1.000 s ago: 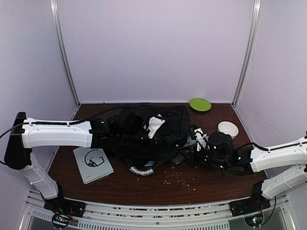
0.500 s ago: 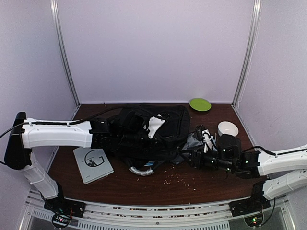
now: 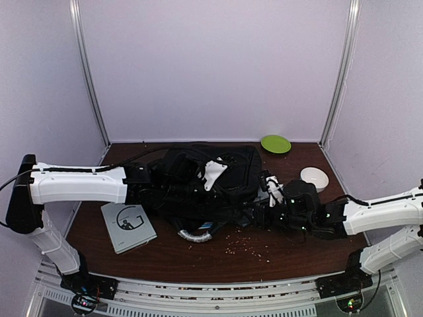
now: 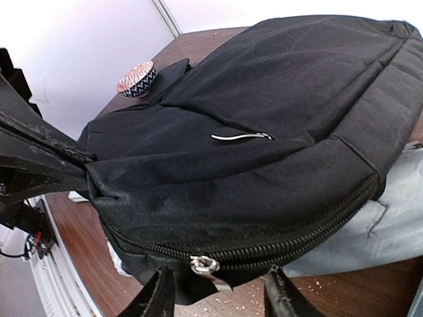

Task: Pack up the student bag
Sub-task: Unzip the student bag at the center of the board.

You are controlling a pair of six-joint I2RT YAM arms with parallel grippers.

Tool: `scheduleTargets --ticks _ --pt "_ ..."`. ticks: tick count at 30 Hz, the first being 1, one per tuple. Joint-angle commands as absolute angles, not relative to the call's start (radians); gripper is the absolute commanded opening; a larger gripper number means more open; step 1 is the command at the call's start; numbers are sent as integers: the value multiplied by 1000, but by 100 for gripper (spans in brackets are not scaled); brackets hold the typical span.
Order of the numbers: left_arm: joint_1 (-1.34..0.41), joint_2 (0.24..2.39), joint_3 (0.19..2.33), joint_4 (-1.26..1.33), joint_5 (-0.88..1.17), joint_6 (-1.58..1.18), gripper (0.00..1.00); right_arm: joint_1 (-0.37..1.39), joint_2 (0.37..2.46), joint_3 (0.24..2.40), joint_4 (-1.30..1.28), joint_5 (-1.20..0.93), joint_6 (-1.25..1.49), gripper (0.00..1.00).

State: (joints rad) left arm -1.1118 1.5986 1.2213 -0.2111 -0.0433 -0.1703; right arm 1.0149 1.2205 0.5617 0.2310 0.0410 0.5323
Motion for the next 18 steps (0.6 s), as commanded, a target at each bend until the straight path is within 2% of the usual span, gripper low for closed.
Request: scheduleTargets --ticks 1,10,18 --pt "-1118 1550 1270 -134 -21 -179 0 1019 1255 616 239 40 554 39" --pt "-1118 1542 1262 -128 -39 -173 0 1019 1259 597 281 -45 550 21" --pt "-1118 1548 1262 -126 -48 -170 0 1019 1242 558 297 -100 554 11"
